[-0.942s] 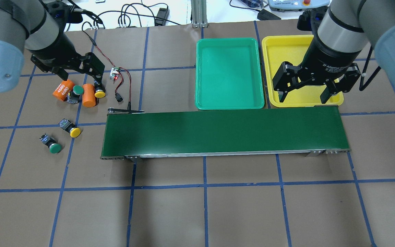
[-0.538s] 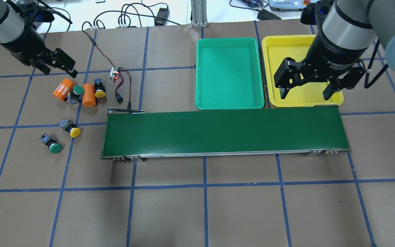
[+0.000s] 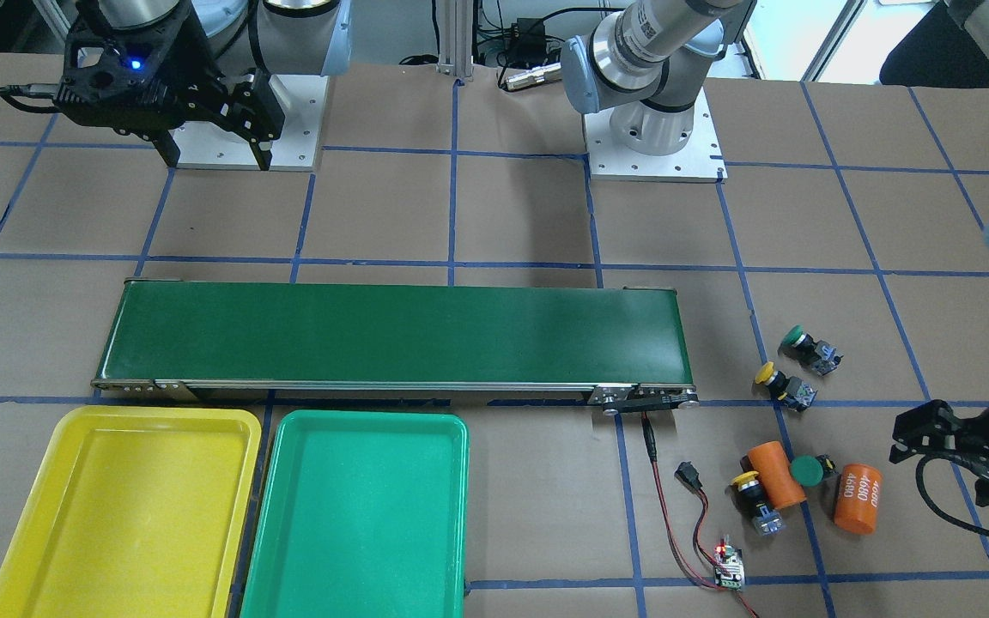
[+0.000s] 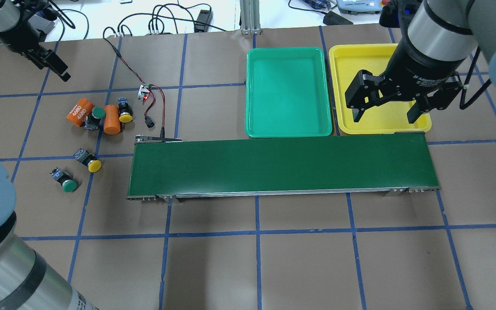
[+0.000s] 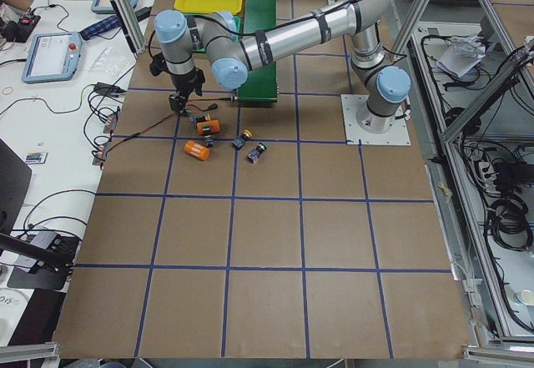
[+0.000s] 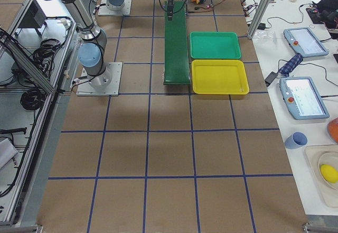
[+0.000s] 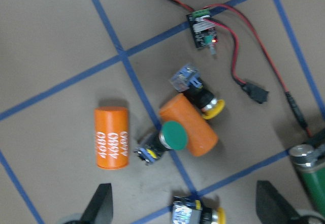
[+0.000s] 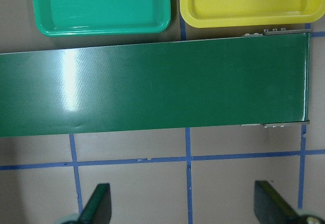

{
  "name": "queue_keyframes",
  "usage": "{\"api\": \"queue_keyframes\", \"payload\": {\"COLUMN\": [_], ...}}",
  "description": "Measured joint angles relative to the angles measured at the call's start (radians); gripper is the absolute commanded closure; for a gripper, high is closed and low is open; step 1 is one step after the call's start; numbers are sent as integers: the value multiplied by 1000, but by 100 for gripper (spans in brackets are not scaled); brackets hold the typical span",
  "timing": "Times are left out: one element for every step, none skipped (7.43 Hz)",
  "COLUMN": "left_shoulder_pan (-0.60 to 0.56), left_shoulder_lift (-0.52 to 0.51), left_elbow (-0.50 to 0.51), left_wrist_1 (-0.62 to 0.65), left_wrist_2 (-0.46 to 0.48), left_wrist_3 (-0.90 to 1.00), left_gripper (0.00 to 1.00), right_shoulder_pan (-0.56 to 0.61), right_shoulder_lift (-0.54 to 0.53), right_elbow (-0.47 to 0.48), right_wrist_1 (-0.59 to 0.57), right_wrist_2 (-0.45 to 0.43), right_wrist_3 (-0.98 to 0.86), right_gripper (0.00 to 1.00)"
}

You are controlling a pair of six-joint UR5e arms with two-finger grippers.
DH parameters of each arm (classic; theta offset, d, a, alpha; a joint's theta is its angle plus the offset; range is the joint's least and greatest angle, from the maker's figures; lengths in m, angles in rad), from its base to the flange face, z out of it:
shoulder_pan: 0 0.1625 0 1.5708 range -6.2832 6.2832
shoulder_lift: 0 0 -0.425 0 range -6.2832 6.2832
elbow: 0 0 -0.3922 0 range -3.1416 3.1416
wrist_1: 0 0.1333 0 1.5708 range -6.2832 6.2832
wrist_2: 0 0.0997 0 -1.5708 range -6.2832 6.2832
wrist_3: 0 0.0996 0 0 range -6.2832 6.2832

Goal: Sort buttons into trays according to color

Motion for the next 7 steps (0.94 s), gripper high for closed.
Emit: {"api": "queue_keyframes", "payload": {"left_shoulder_pan": [23, 28, 27, 33, 44, 51, 54], "left_shoulder_lift": [-50, -81, -94, -103, -114, -125, -136], "left_elbow": [12, 9, 4, -5, -18, -31, -41], "left_wrist_1": [17, 24, 24, 24, 27, 31, 32], "left_wrist_2": [-20, -38, -46, -50, -51, -49, -47], "left_wrist_3": [52, 72, 79, 83, 75, 50, 20], "left_gripper": [0, 0, 0, 0, 0, 0, 0], "right_shoulder_pan": [-4, -6, -6, -6, -6, -5, -3], "right_shoulder_lift": [2, 2, 2, 2, 1, 1, 0], "right_elbow": [3, 5, 5, 6, 6, 7, 9], "right_wrist_1": [4, 8, 9, 10, 10, 10, 10], "right_wrist_2": [-4, -4, -2, -1, 0, 0, -1], "right_wrist_3": [-5, -8, -10, -11, -12, -12, -12], "right_gripper": [0, 0, 0, 0, 0, 0, 0]}}
